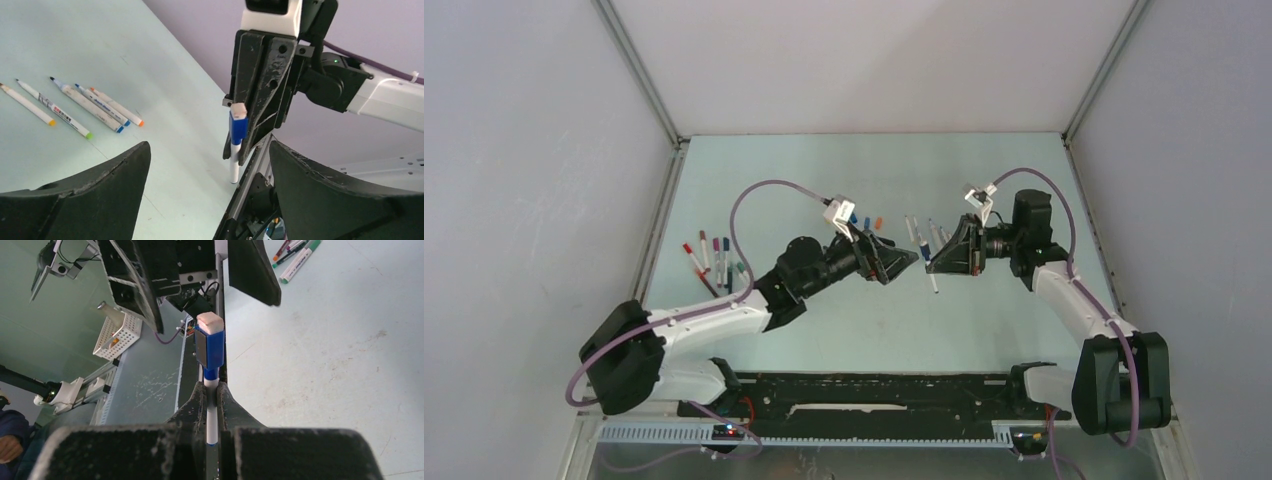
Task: Open the pen caps
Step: Open the pen cap from the pen.
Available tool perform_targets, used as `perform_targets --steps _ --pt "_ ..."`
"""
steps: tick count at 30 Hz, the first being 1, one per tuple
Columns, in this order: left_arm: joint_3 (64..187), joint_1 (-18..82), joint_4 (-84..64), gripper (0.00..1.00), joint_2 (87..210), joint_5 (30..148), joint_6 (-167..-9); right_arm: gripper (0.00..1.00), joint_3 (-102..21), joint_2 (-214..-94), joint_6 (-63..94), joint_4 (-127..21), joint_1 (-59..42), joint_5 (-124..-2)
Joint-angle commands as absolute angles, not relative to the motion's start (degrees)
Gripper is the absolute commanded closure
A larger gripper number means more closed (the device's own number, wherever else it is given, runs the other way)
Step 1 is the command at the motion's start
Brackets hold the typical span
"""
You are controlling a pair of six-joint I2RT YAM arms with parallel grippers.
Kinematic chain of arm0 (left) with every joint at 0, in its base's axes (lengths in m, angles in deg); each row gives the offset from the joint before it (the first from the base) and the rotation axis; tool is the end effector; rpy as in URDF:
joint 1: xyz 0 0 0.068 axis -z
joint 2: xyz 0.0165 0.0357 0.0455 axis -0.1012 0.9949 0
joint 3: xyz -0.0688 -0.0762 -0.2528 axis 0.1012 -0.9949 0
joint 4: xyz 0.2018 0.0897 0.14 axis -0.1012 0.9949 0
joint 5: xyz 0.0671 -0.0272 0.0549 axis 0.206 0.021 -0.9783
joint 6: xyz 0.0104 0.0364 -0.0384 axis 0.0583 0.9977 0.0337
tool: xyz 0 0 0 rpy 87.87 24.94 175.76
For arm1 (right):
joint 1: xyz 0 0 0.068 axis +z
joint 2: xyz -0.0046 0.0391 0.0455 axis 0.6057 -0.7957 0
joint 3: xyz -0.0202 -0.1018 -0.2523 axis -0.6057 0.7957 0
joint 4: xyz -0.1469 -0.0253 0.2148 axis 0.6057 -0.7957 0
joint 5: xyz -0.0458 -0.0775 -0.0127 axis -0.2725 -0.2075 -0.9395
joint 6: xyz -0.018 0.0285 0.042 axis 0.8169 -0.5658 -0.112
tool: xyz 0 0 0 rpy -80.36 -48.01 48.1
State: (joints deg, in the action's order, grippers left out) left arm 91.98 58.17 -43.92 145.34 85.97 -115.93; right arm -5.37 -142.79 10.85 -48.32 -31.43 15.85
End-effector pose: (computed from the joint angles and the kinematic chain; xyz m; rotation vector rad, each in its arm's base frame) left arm 0.1719 -0.2284 0.2847 0.2760 1.6638 -1.3148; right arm 0.2356 0.0599 0.2597 -0.8872 1.6875 1.6886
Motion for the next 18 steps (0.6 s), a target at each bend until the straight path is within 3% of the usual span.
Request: perform_targets --steps 1,6,11,18 --pt "95.81 58.31 -48.99 0.12 148.80 88.63 -118.46 1.00 -7.82 -143.18 12.38 -48.51 -30.76 17.25" --pt "97.05 58.71 -54.29 0.25 153.07 90.85 -121.27 1.00 -7.83 -143.37 12.38 -48.53 -30.77 16.98" --pt "97.58 59.14 -56.49 0.31 154.79 90.40 -122.63 1.00 -7.83 -143.64 12.29 -48.57 -30.61 16.61" --pt "100.47 59.42 -54.47 0.52 156.82 90.96 -123.52 1.00 -7.83 -143.81 12.54 -48.88 -30.22 15.57"
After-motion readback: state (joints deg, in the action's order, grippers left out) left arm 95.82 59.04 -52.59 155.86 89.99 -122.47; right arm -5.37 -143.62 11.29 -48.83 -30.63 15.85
